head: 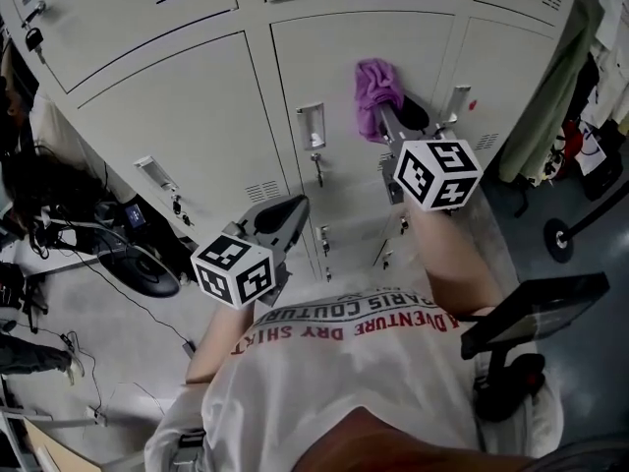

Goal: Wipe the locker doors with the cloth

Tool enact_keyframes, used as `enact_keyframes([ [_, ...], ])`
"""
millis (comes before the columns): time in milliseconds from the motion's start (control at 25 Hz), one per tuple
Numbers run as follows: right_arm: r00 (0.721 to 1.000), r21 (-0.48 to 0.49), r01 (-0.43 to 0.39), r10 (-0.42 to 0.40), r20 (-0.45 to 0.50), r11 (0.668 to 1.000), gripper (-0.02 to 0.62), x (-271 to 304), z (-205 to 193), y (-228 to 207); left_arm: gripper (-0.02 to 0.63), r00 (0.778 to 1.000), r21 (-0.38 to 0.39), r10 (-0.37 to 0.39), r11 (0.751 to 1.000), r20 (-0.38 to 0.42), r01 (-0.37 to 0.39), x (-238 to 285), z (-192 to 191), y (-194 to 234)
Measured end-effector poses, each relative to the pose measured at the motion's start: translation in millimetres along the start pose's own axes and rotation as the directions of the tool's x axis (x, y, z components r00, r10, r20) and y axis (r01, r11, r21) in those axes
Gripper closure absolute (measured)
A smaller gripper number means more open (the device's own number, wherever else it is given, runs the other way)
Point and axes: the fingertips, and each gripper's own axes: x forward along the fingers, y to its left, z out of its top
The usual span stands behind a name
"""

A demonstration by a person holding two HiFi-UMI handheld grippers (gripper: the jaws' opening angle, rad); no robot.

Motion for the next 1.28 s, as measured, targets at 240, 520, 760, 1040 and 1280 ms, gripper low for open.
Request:
enact_keyframes([
  [240, 0.987, 0.019, 0.160, -0.160, 0.007, 0.987, 0.538, -26.4, 2.0, -71.1, 0.606, 0.999, 0.006, -0.041, 0.999, -0.015, 0.041, 13.8, -2.6, -10.8],
  [520, 0.968, 0.003, 0.252, -0.252, -0.001, 0.968, 0.540, -45.7, -2.8, -116.8, 0.607, 0.998, 0.001, -0.054, 0.999, -0.022, 0.054, 18.8, -5.4, -14.1],
  [760, 0.969, 0.008, 0.248, -0.248, 0.002, 0.969, 0.540, -47.5, -2.3, -113.8, 0.607, 0.999, 0.005, -0.051, 0.999, -0.015, 0.051, 13.8, -4.2, -13.3],
  [1040, 0.993, 0.009, 0.112, -0.113, 0.046, 0.994, 0.539, -49.4, 14.7, -61.5, 0.606, 1.000, -0.006, -0.019, 1.000, 0.002, 0.019, -0.2, -4.2, -6.0],
  [1280, 0.992, 0.001, -0.122, 0.122, 0.023, 0.993, 0.538, -32.4, -1.7, 23.4, 0.607, 1.000, -0.007, 0.023, 1.000, 0.013, -0.023, -17.0, -2.9, -0.9],
])
